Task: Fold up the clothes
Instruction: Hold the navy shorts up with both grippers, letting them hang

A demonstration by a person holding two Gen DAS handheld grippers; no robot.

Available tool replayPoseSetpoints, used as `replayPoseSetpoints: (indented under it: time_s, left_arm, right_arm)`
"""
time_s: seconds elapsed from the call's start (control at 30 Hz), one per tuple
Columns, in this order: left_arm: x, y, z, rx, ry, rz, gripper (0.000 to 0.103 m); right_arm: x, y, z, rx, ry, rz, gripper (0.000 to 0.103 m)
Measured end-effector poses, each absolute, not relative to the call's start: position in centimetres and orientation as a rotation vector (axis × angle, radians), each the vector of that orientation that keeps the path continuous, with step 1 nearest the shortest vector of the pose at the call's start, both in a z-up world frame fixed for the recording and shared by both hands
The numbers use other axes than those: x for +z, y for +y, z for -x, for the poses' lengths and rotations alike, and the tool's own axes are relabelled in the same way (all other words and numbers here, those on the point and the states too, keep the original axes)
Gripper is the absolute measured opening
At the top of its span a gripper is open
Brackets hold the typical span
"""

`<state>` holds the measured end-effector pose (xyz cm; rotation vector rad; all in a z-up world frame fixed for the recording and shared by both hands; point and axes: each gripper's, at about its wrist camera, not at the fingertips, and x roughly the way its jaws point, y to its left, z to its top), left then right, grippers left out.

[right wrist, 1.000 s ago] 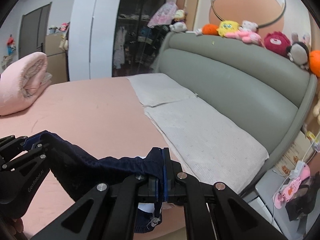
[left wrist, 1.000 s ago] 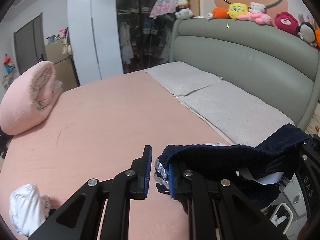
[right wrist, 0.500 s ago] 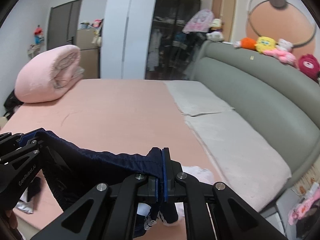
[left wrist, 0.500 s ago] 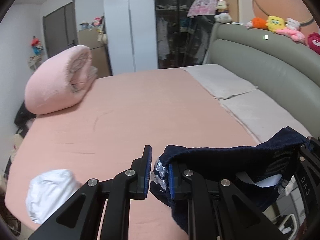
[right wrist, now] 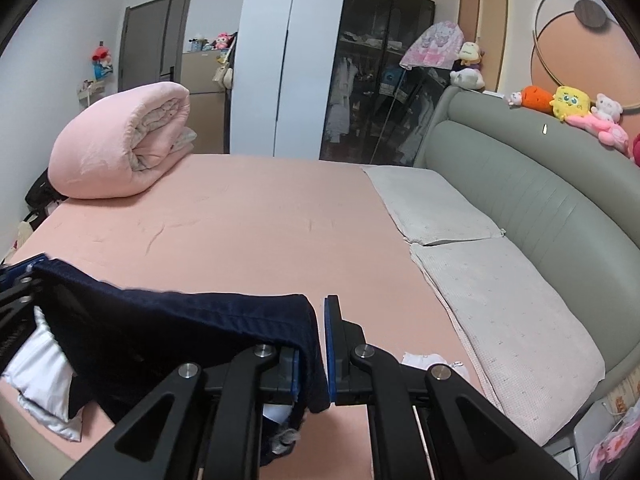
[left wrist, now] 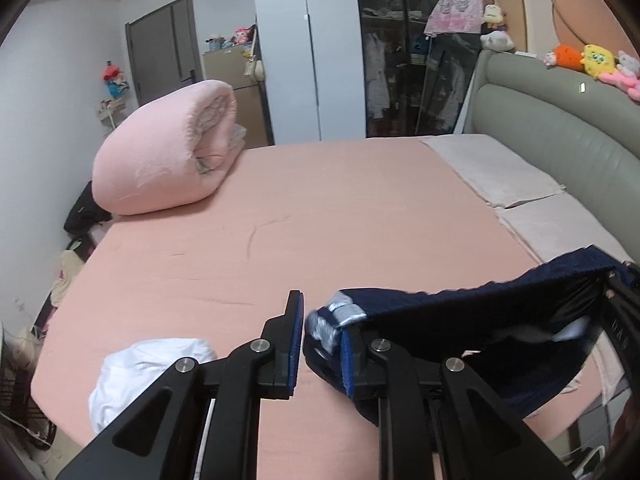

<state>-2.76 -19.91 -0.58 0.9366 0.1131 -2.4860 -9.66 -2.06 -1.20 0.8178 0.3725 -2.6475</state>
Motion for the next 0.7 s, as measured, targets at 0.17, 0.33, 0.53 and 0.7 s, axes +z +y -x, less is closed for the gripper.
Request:
replayPoseSetpoints:
  time_s: [0.17, 0.33, 0.53, 0.7]
  left_arm:
    - [-1.8, -22.1, 2.6, -2.440, 0.186, -0.962, 0.016]
    - [-2.5, -22.6, 2.5, -2.440, 0.225, -0.979, 0.016]
    - [-1.7, -21.9, 2.3, -2.448, 0.179, -0.953, 0.016]
    - [-0.5, -21.6, 2.0, -2.449, 0.142, -0.916, 0.016]
  right_arm:
    - [-2.1, -0.7, 11.7, -2.654, 0.314, -0.874, 0.020]
    - [-2.5, 0.8, 12.8, -2.701, 0.330, -0.885, 0.023]
    - [-2.7, 0.4, 12.2, -2.714, 0.357, -0.867, 0.023]
    - [-1.5, 1.3, 11.9, -2.664, 0.300, -0.865, 0.023]
